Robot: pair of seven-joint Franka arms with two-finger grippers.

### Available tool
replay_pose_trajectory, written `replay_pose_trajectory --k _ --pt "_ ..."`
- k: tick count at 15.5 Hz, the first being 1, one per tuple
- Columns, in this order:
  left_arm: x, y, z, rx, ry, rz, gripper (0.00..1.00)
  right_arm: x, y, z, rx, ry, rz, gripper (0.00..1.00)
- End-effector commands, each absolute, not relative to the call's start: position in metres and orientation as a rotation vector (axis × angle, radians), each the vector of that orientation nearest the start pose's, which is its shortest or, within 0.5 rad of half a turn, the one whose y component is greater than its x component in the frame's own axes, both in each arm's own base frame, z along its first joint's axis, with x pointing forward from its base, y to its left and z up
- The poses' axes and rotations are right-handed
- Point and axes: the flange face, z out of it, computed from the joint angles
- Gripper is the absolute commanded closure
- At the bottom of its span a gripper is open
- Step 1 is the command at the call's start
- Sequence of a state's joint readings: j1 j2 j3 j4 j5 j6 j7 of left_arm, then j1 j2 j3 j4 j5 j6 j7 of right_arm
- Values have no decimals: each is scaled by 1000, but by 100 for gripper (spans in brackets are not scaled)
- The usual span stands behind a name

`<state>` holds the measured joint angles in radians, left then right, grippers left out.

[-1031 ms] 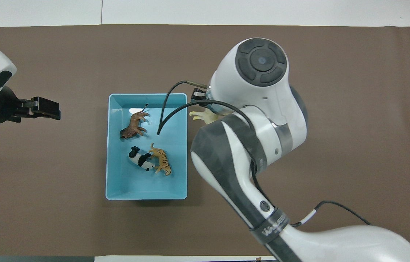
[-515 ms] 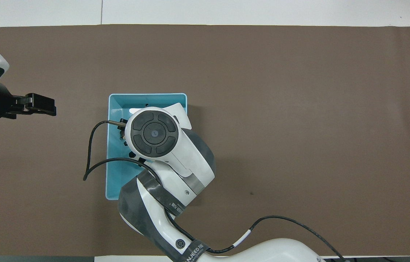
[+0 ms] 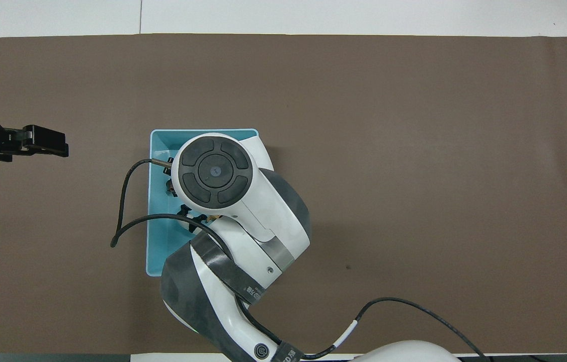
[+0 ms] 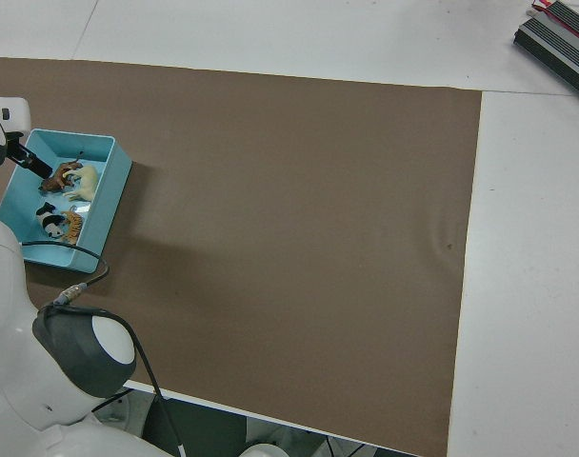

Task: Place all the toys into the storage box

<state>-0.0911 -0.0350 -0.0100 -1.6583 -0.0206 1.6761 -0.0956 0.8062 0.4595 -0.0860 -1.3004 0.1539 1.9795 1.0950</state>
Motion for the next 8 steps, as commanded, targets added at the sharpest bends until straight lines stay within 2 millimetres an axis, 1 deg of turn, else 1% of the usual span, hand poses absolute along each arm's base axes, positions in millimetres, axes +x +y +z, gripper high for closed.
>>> replay_pose_trajectory --k 1,2,4,5,7,8 --pt "552 -54 608 -3170 23 -77 0 543 442 537 -2878 583 -165 0" --pt "553 -54 607 -3171 23 -81 0 554 416 545 -2925 534 -208 0" --pt "552 -52 603 -3170 27 -89 0 590 346 556 -2994 318 -232 0" --pt "550 -53 602 -3170 27 -82 0 604 310 562 -3021 220 -233 0" --pt "549 -52 601 -3170 23 -65 0 633 227 564 -3073 -17 -220 0" --pt "549 -51 601 -3170 13 -62 0 644 187 564 -3089 -136 -211 0"
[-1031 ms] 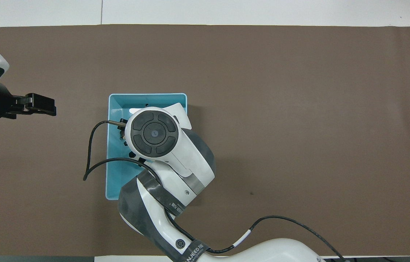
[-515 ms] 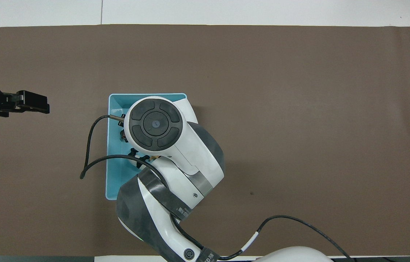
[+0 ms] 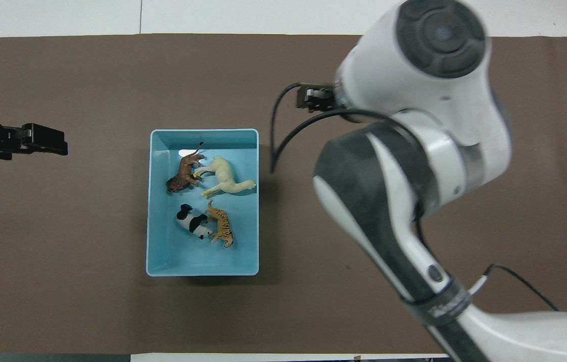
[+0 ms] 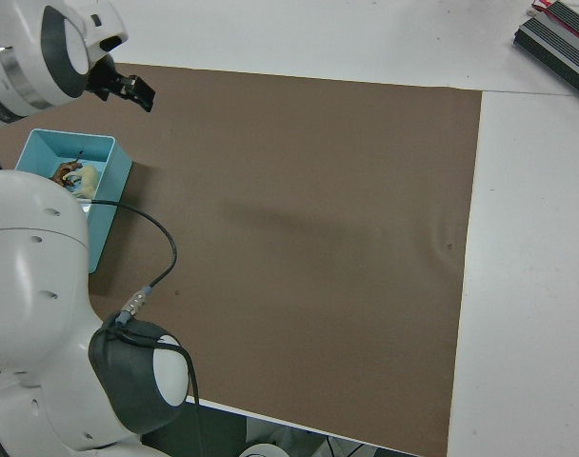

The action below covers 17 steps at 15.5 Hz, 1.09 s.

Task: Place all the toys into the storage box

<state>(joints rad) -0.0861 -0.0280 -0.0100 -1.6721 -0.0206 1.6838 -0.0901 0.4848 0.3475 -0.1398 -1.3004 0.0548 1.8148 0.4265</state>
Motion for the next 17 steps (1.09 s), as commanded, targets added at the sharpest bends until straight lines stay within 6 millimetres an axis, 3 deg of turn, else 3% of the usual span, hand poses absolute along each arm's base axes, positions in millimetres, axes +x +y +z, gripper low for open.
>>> replay_pose_trajectory --k 1,3,6,8,13,16,17 --pt "549 -51 601 -3170 13 -67 0 652 157 561 -3101 -202 -207 0" --pt "549 -51 602 -3170 13 -67 0 662 91 549 -3125 -205 -172 0" --pt "549 -52 602 -3170 15 -67 0 649 24 544 -3138 -79 -9 0" --pt "549 -52 602 -3170 15 -67 0 628 4 566 -3131 -38 66 0" --pt "549 -52 602 -3170 15 -67 0 575 -33 626 -3107 -78 71 0" --pt "549 -52 602 -3170 15 -67 0 533 -38 648 -3097 -71 32 0" --pt "549 -51 602 -3170 13 -67 0 528 -41 649 -3096 -64 39 0"
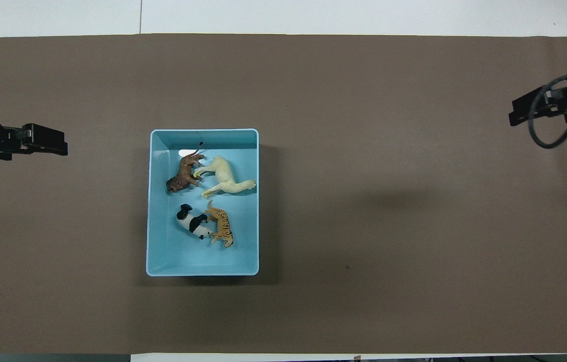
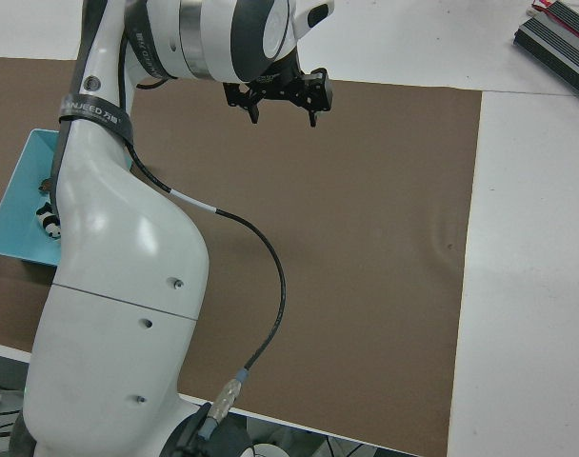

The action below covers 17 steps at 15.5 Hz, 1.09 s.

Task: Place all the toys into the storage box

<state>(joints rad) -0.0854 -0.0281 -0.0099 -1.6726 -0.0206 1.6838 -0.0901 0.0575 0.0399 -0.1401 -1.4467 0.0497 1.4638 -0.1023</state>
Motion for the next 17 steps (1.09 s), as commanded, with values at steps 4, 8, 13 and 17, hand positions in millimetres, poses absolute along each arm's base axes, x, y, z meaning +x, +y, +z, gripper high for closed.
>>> replay_pose_trajectory --k 4,8,13,17 --pt "549 -52 602 -3170 15 -67 0 512 -54 651 -3123 -35 70 0" --pt "549 -52 602 -3170 15 -67 0 500 -66 640 -3120 7 181 0" --pt "549 -51 602 -3170 13 -67 0 521 -68 634 -3135 40 51 0" --pt "549 -52 602 -3170 15 -67 0 524 -66 632 -3122 49 55 0"
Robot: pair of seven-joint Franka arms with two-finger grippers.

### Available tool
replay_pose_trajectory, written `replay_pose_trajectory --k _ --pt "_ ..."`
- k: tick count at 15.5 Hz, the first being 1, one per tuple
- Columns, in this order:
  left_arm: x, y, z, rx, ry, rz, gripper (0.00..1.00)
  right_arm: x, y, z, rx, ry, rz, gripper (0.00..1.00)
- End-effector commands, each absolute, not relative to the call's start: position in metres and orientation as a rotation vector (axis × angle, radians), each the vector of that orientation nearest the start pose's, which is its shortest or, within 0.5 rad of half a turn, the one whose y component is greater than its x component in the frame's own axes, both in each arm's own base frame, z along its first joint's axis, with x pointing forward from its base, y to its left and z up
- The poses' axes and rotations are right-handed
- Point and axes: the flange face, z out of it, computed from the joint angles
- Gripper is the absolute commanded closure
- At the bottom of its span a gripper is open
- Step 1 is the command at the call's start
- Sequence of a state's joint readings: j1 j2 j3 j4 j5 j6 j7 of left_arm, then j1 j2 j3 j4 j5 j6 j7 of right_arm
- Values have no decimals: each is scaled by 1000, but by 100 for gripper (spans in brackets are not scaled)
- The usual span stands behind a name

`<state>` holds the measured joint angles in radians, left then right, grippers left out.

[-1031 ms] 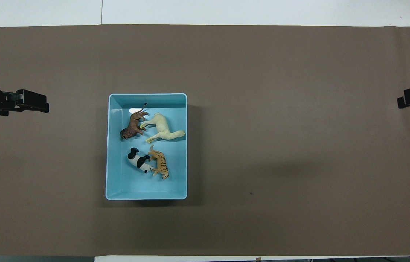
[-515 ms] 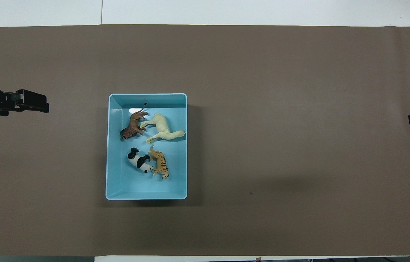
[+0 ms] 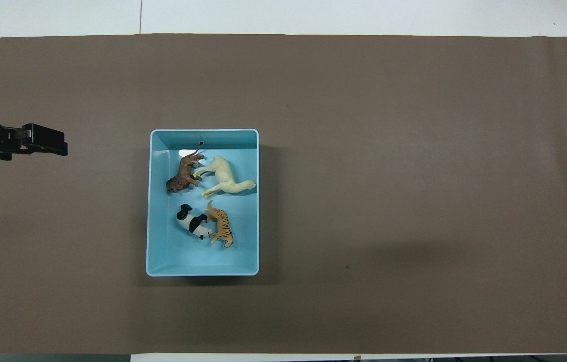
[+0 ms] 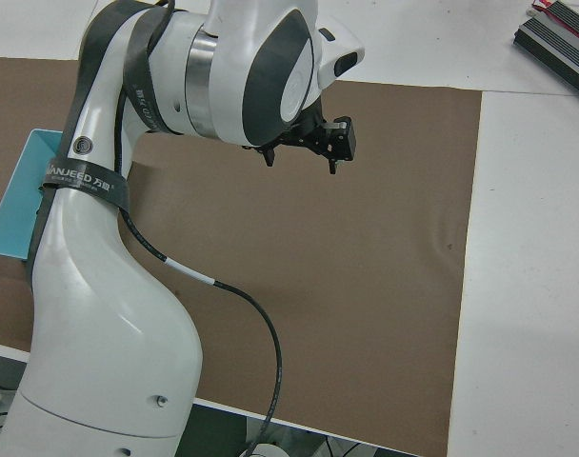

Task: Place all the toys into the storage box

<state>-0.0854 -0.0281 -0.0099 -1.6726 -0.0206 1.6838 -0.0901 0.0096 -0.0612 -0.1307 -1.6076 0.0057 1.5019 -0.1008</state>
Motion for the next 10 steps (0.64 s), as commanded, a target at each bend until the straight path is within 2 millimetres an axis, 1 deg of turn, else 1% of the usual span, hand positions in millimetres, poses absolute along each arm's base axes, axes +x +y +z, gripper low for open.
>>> replay_pose_trajectory --k 1,10 --pt "549 -52 602 -3170 15 -67 0 523 -66 632 -3121 49 58 0" --pt "549 -52 602 -3170 15 -67 0 526 -68 630 -3137 53 34 0"
